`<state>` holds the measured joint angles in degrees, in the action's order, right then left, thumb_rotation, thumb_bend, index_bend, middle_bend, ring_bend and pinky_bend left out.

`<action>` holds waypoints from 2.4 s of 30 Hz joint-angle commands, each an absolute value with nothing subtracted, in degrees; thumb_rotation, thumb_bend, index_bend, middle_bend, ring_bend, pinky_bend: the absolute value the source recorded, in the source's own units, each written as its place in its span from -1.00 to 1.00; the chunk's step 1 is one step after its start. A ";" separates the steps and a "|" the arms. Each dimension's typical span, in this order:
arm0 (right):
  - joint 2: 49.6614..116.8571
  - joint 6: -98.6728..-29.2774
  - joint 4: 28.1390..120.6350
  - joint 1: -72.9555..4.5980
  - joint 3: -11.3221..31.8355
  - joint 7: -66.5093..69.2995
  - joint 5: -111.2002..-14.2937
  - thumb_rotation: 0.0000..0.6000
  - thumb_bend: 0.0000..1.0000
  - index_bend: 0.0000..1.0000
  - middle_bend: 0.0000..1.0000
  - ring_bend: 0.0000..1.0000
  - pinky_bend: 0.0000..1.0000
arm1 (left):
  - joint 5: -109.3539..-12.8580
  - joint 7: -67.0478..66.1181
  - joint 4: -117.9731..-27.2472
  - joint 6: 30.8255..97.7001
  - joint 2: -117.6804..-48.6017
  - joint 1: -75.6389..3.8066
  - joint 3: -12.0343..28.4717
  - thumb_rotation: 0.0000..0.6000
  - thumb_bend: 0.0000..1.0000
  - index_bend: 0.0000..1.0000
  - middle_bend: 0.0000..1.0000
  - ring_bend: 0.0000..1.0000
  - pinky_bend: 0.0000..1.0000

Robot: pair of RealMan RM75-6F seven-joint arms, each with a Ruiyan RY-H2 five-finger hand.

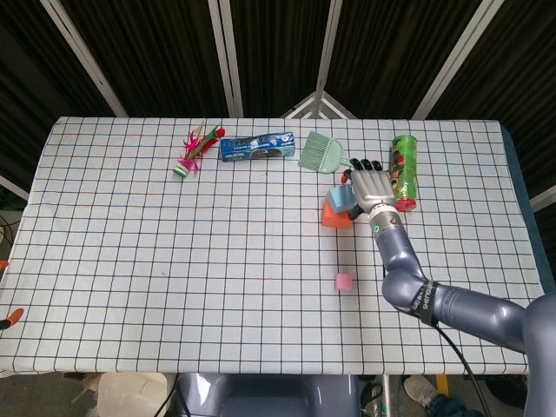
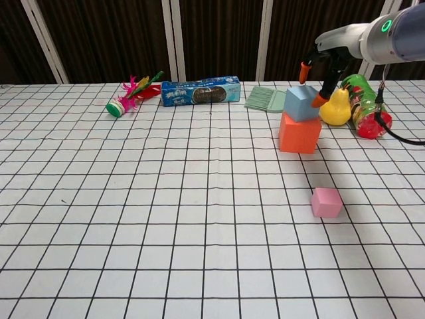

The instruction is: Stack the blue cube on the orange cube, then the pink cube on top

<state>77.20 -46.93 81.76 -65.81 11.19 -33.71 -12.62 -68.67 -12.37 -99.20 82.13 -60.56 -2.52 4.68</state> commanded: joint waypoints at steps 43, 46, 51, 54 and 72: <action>79.43 -48.79 80.26 -66.05 12.24 -33.11 -13.90 1.00 -0.18 0.08 -0.83 -0.96 -1.00 | -68.77 -12.26 -99.34 82.31 -60.51 -2.44 4.74 1.00 -0.59 -0.57 -0.99 -1.00 -0.96; 79.28 -50.45 81.43 -66.26 12.43 -33.97 -13.17 1.00 -0.11 0.09 -0.83 -0.96 -1.00 | -68.90 -12.11 -99.34 82.23 -60.44 -2.45 4.67 1.00 -0.59 -0.57 -0.99 -1.00 -0.96; 79.89 -53.78 81.97 -66.84 12.29 -36.46 -11.92 1.00 0.14 0.18 -0.83 -0.94 -1.00 | -69.19 -11.59 -99.33 82.34 -60.24 -2.32 4.61 1.00 -0.59 -0.57 -0.99 -1.00 -0.96; 81.07 -57.74 81.99 -67.28 12.25 -38.73 -11.19 1.00 0.42 0.27 -0.83 -0.90 -1.00 | -69.15 -11.19 -99.24 82.27 -60.11 -2.29 4.67 1.00 -0.59 -0.57 -0.99 -1.00 -0.96; 86.55 -69.35 84.51 -68.95 18.17 -48.56 -0.48 1.00 0.63 0.51 -0.83 -0.87 -1.00 | -68.88 -9.89 -98.65 80.81 -59.77 -2.78 4.77 1.00 -0.59 -0.57 -0.99 -1.00 -0.96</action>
<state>85.77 -68.34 84.02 -68.62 16.99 -48.07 -1.49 -68.87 -9.89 -98.66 80.88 -59.75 -2.74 4.79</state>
